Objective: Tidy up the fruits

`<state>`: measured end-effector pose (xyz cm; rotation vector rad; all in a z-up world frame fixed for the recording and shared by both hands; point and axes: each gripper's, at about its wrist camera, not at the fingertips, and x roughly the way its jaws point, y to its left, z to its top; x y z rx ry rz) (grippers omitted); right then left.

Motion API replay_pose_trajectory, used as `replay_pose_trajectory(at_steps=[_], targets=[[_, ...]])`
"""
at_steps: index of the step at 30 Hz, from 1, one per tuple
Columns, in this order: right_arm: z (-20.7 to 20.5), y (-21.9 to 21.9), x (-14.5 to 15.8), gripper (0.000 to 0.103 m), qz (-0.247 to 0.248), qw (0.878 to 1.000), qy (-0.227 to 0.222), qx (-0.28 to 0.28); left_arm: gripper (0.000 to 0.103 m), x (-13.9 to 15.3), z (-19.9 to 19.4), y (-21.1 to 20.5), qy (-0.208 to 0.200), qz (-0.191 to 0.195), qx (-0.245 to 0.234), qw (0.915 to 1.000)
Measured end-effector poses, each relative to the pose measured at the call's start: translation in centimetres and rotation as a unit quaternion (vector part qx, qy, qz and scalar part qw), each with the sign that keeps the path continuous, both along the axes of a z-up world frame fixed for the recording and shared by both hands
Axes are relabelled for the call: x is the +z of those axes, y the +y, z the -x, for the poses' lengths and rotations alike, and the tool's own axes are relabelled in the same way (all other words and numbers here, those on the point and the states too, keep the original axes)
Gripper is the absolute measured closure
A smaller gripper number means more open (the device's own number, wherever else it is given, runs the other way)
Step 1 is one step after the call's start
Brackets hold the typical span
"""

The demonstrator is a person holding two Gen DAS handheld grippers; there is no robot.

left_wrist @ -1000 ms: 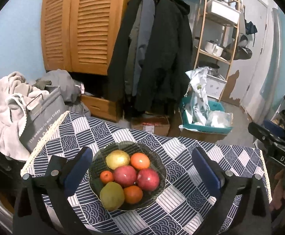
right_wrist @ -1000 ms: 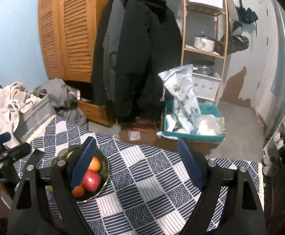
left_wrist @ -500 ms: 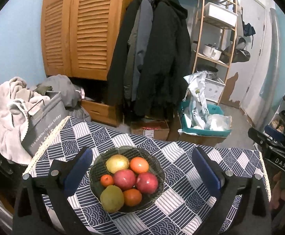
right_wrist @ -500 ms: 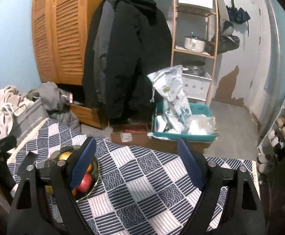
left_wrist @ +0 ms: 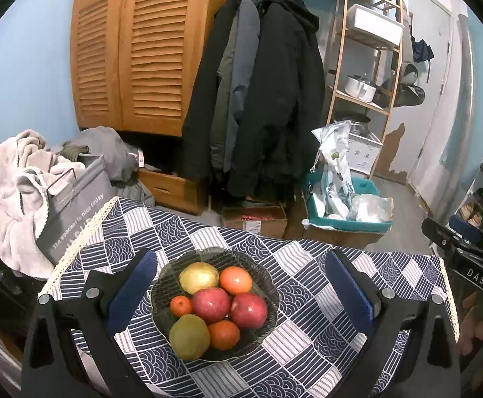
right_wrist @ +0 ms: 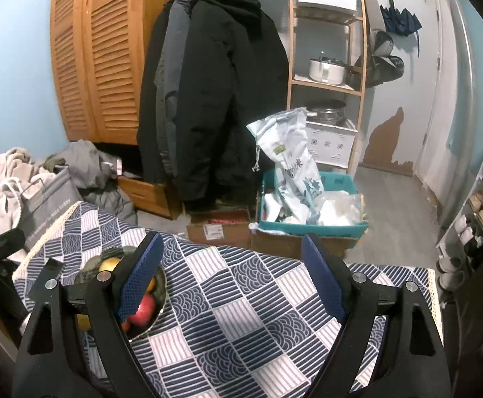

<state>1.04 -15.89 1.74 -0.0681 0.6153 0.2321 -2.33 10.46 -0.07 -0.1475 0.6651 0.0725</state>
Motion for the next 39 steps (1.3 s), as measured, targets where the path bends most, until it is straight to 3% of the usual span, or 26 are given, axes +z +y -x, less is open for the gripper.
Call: replay_pose_trajectory(at_steps=[39], targets=[[-0.1,-0.5,0.0,0.019,0.0,1.0,0.0,-0.001,0.001,0.7,0.3,-1.3,-0.006,-0.04,0.023,0.9989]])
